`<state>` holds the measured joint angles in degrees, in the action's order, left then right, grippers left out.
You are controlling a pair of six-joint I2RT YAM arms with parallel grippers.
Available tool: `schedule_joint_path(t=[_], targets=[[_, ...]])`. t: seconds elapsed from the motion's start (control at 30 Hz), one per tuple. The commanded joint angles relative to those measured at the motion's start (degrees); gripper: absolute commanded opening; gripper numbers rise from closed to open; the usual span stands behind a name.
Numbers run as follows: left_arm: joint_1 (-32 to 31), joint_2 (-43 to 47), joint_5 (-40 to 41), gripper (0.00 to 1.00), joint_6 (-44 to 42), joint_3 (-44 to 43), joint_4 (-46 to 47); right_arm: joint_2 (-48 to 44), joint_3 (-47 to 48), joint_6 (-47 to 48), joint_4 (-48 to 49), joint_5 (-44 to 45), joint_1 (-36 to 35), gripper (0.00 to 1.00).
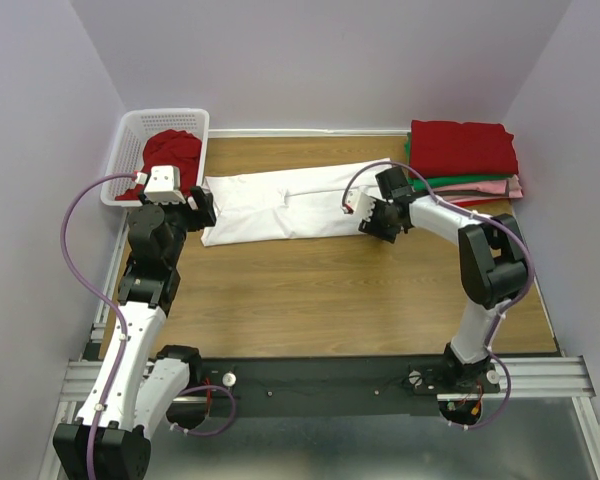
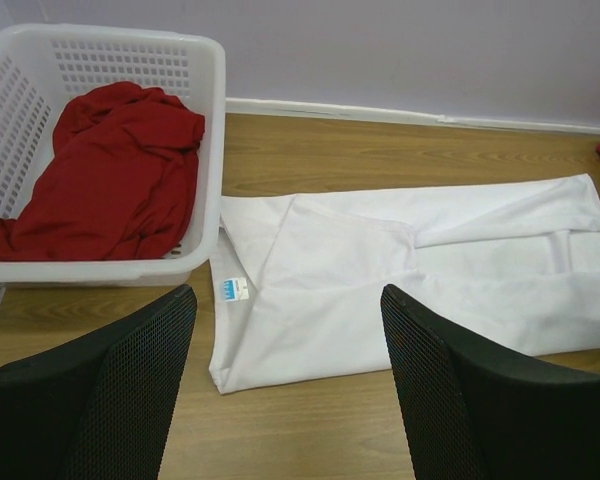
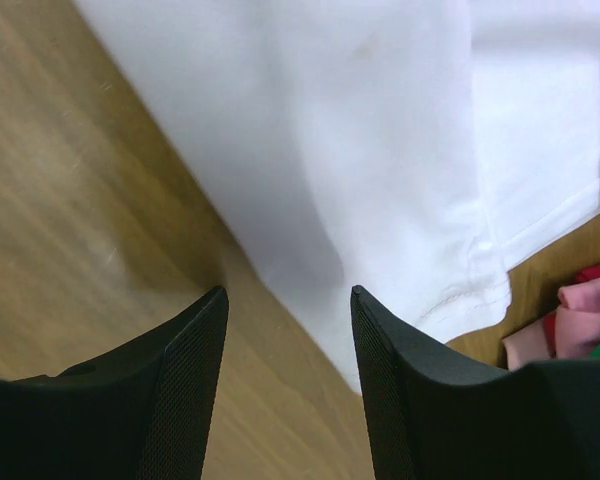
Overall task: Fold and stack the t-shirts
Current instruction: Fold the tshirt
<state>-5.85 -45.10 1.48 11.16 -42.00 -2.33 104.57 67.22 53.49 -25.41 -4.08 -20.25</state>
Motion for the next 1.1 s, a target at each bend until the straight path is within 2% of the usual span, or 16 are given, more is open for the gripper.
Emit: schedule_joint_path(t=[0.0,0.13,0.23,0.33,0.43,0.6,0.87,0.9,1.07], targets=[[0.13,0.81,-1.04,0.82,0.18,0.25,1.62,3.17,3.79,0.12,2.03,2.49,0.12,0.59],[0.13,0.89,-1.04,0.82,0.18,0.25,1.63,6.07,4.58,0.73,2.12,2.58,0.04,0.58],[0.13,0.89,-0.95,0.82,0.09,0.25,1.71,6.96,4.41,0.82,2.12,2.32,0.04,0.52],[0.13,0.89,-0.86,0.82,0.09,0.34,1.71,7.84,4.15,0.73,2.03,2.14,0.04,0.40],[0.13,0.98,-0.95,0.82,0.09,0.34,1.71,8.28,3.10,0.56,2.03,1.62,0.04,0.22],[0.13,0.89,-0.86,0.82,0.09,0.34,1.71,7.14,0.46,0.91,1.77,0.04,0.04,0.03],[0.13,1.24,-0.77,0.82,0.09,0.34,1.71,1.87,-6.04,2.40,-5.34,-3.22,-0.05,0.00],[0.13,1.24,-0.77,0.82,0.09,0.34,1.71,-1.71,-9.70,2.93,-8.40,-4.00,-0.05,0.01],[0.13,1.33,-0.68,0.82,0.09,0.34,1.54,-7.09,-14.56,2.41,-11.85,-5.41,-0.14,0.00]])
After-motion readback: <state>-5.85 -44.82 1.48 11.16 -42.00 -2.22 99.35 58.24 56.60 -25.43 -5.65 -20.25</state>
